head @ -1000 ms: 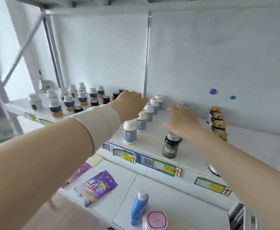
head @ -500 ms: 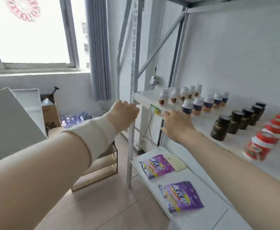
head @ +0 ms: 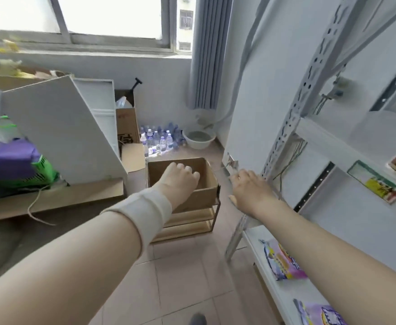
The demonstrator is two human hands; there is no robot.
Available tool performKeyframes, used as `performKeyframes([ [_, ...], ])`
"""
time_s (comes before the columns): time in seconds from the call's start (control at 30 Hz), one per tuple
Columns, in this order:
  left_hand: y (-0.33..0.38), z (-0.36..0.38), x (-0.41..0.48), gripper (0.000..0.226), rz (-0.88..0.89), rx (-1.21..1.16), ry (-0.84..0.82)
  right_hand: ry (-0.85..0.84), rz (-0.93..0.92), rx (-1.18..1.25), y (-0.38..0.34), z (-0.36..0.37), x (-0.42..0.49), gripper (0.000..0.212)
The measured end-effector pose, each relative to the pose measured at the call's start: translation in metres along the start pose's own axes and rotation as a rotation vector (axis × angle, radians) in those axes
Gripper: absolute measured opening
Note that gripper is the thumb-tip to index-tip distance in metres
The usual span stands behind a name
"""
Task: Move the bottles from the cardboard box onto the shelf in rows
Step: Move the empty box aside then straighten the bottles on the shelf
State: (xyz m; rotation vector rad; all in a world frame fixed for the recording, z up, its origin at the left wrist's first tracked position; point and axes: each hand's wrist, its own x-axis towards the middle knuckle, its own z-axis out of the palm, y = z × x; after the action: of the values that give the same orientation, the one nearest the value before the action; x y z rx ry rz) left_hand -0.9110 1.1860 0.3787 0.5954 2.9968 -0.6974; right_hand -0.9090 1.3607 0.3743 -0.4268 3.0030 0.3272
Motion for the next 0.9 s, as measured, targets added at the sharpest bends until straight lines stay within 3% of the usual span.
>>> performKeyframes([
  [0.17, -0.018, 0.075, 0.078, 0.033, 0.012, -0.126, -0.184, -0.149, -0.105, 0.113, 0.001, 0.055, 0.108, 0.048],
  [0.37, -0.057, 0.166, 0.135, 0.05, -0.122, -0.329, -0.352, -0.343, -0.196, 0.121, -0.012, 0.106, 0.213, 0.047],
  [0.57, -0.099, 0.248, 0.21, 0.036, -0.193, -0.493, -0.426, -0.449, -0.227, 0.173, -0.033, 0.148, 0.321, 0.047],
  [0.7, -0.111, 0.314, 0.277, 0.033, -0.216, -0.642, -0.463, -0.539, -0.154, 0.237, -0.044, 0.194, 0.388, 0.046],
  [0.9, -0.108, 0.382, 0.324, 0.036, -0.188, -0.76, -0.679, -0.758, -0.038, 0.394, -0.05, 0.243, 0.457, 0.051],
])
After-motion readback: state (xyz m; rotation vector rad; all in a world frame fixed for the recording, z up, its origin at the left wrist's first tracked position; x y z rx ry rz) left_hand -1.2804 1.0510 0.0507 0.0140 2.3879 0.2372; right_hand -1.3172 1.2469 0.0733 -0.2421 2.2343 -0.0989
